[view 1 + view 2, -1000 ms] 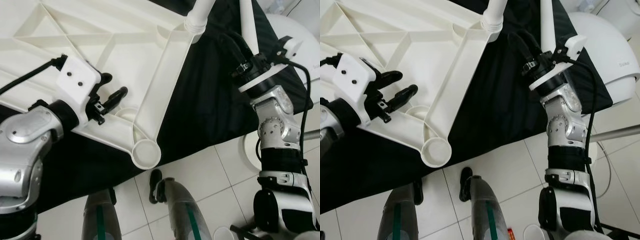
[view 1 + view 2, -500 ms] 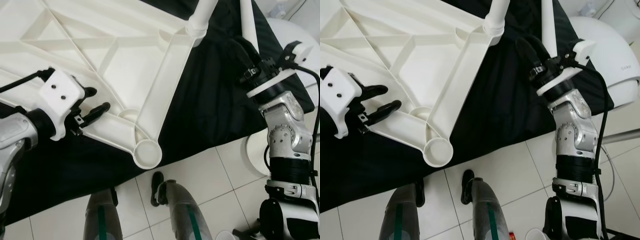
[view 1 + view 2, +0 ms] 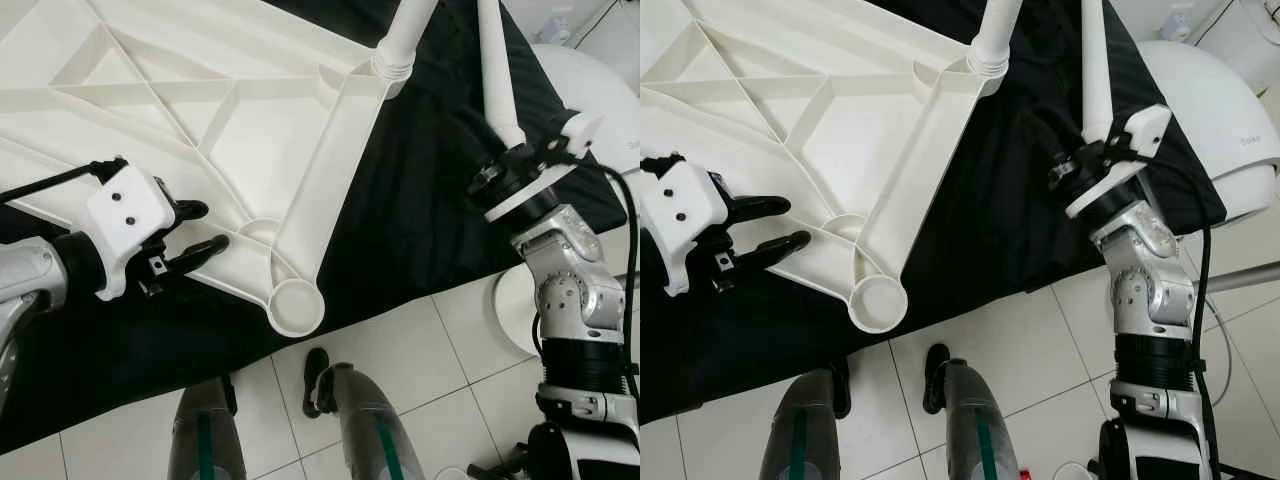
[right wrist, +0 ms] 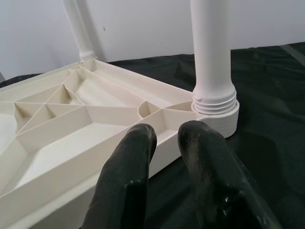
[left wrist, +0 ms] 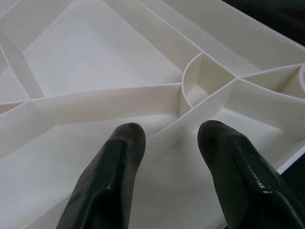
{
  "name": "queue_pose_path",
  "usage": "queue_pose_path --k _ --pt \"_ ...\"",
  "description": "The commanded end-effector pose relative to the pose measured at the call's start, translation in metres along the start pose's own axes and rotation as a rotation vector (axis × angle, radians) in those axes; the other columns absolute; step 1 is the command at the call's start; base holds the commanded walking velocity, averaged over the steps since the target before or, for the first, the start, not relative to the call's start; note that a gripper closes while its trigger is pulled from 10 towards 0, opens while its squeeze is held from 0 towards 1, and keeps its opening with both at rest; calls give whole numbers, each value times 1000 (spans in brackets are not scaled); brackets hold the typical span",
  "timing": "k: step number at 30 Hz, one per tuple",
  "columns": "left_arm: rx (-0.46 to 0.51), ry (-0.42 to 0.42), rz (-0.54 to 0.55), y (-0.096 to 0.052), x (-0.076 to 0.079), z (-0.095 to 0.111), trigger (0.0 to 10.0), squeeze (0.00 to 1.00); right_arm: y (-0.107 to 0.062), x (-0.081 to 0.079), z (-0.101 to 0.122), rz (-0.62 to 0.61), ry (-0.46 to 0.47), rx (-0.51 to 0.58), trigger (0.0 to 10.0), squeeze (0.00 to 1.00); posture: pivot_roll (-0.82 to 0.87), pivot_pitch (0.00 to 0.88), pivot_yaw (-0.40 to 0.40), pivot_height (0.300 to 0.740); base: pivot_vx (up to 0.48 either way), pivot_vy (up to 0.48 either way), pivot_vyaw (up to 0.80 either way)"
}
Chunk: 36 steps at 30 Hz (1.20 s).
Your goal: Building children table
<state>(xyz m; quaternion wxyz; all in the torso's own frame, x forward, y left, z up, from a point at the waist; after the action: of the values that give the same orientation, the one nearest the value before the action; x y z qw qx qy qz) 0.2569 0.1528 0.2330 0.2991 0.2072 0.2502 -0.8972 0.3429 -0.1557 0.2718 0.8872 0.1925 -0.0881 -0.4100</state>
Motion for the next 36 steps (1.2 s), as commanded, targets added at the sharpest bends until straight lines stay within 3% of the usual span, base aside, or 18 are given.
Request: queue_pose_path --k 1,6,11,18,20,25,36 --pt "-6 2 -37 3 8 -3 10000 0 -4 -1 2 7 -15 -11 10000 0 78 243 -108 740 0 0 0" --pt "-14 31 -16 9 5 -4 10000 0 -4 -1 5 3 -22 -9 10000 0 68 247 -105 740 0 0 0" --pt "-12 101 48 28 3 -2 10000 0 -5 -2 11 -6 -31 -6 10000 0 52 256 -102 740 0 0 0" --pt "31 99 72 40 7 6 10000 0 -8 -1 13 -20 -34 -6 10000 0 42 264 -99 740 0 0 0" --pt "74 78 85 51 10 15 10000 0 -10 -1 15 -30 -37 -6 10000 0 35 268 -96 740 0 0 0" --pt "105 52 103 59 9 21 10000 0 -12 -1 17 -40 -39 -5 10000 0 29 268 -91 740 0 0 0" --pt "143 -55 316 80 -20 32 10000 0 -14 -1 20 -60 -38 0 10000 0 25 269 -86 740 0 0 0"
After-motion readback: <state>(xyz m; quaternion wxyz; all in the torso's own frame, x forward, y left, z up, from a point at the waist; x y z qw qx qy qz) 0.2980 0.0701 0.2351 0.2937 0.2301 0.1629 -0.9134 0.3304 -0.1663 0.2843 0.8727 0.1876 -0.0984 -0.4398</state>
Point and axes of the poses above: a point about 5 cm out from each wrist's last joint towards the gripper, its own y axis pointing out of the wrist towards the gripper, its own z axis along the axis of the wrist's last joint, x = y × z, the point moved 5 cm from there along y, pointing out of the wrist towards the gripper, and after that the axes turned 1 degree about y, right-handed, at the moved point
